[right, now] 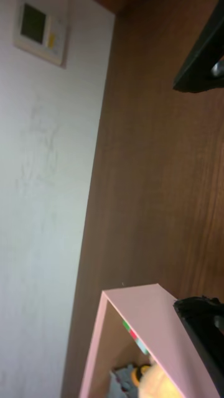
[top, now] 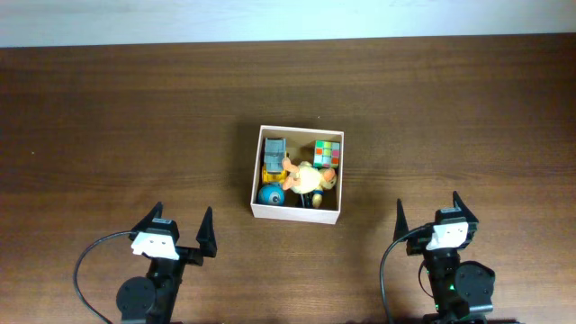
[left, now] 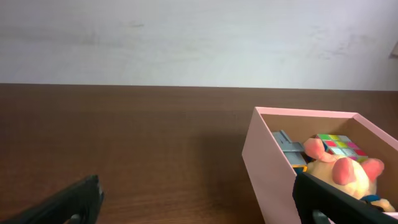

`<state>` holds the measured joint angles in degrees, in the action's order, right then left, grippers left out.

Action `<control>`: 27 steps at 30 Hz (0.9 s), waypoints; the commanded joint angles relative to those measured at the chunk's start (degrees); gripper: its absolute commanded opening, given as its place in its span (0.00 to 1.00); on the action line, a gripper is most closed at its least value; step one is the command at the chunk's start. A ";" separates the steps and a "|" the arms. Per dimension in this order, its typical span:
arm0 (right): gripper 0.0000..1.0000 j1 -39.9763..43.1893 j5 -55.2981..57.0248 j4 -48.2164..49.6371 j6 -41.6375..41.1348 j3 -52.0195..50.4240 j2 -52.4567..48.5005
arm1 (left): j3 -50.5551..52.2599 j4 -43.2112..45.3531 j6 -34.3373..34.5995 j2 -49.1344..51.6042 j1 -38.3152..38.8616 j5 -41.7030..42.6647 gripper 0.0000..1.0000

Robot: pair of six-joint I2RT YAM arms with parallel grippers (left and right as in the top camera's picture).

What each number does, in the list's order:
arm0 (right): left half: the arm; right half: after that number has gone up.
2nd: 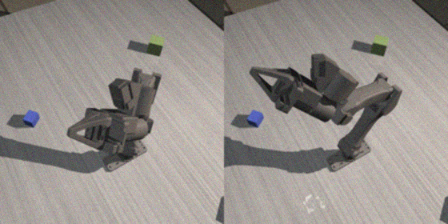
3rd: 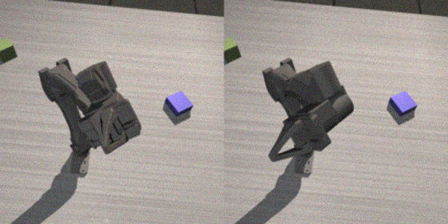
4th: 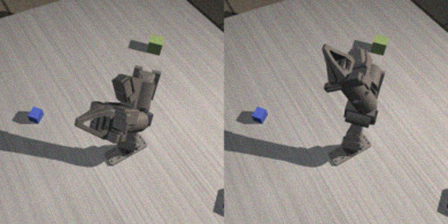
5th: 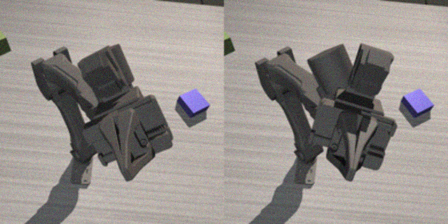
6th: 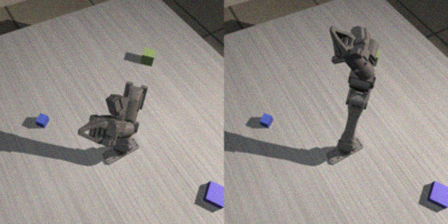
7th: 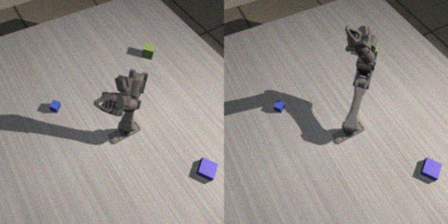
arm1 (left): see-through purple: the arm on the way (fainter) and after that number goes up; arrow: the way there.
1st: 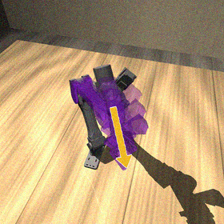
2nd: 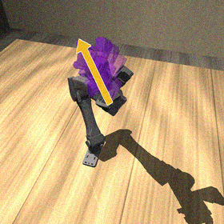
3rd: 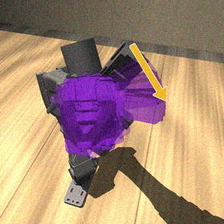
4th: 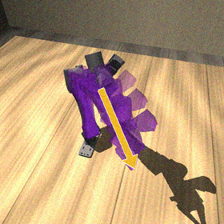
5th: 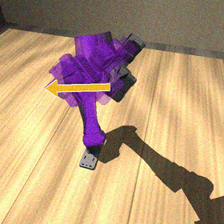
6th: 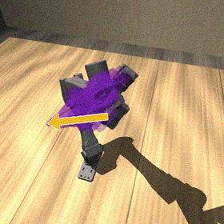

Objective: Pack container

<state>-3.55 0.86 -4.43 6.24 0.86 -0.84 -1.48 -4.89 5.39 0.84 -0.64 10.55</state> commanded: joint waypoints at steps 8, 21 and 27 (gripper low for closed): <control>0.99 -0.50 8.33 0.70 -11.39 -0.55 0.66 | 0.35 0.13 -1.11 -0.55 0.26 0.61 0.99; 0.99 -0.52 8.83 0.81 -11.02 -0.55 0.66 | 0.35 0.13 -1.11 -0.55 0.26 0.61 0.99; 0.99 -0.59 8.83 0.81 -11.04 -0.55 0.66 | 0.35 0.13 -1.11 -0.55 0.26 0.61 0.99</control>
<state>-3.55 8.14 -3.73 -4.32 0.84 -0.84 -1.48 -4.89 5.39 0.84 -0.64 10.55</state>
